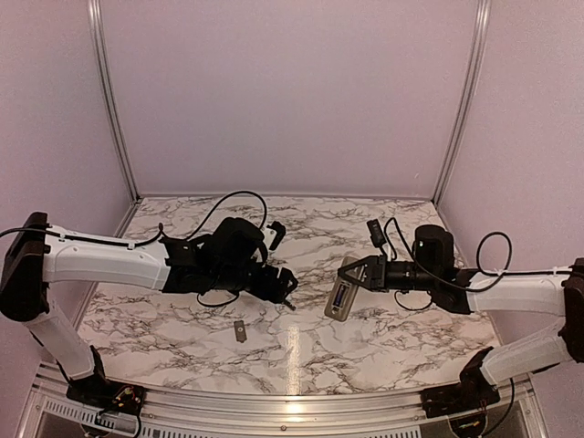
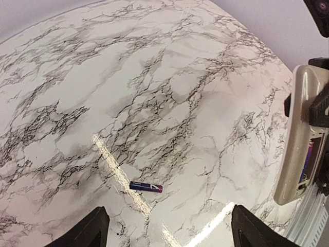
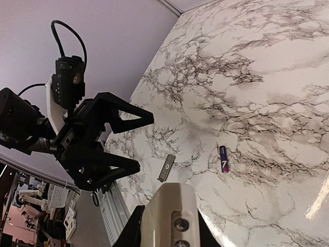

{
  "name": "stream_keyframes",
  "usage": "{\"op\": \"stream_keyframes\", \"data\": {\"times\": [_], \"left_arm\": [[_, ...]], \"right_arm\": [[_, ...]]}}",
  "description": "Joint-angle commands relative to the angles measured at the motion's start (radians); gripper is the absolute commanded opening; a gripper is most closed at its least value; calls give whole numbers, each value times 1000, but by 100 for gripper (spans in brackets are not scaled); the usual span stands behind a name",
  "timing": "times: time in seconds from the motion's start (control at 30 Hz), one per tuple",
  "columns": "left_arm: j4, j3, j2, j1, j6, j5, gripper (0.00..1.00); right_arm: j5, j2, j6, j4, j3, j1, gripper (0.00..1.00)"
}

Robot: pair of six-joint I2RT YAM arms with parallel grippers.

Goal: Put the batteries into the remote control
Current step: Pick up the battery from the center of the board.

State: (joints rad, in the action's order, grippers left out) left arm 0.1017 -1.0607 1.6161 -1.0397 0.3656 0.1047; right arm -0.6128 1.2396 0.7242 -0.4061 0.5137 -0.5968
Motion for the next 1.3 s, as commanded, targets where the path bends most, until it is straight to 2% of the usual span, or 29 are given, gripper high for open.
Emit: {"op": "stream_keyframes", "data": {"times": [0.0, 0.37, 0.47, 0.7, 0.83, 1.27], "left_arm": [[116, -75, 86, -3, 155, 101, 81], [254, -212, 250, -5, 508, 154, 66], [328, -266, 287, -12, 557, 235, 61], [512, -432, 409, -34, 608, 319, 54], [550, -475, 463, -36, 634, 302, 44], [609, -583, 564, -47, 647, 319, 43]], "right_arm": [[-29, -43, -55, 19, -22, 40, 0], [-6, -97, -127, 80, -29, 100, 0], [-7, -98, -132, 88, -28, 107, 0], [-2, -97, -132, 98, -30, 115, 0], [-7, -104, -132, 104, -32, 121, 0], [-19, -120, -143, 113, -38, 122, 0]]}}
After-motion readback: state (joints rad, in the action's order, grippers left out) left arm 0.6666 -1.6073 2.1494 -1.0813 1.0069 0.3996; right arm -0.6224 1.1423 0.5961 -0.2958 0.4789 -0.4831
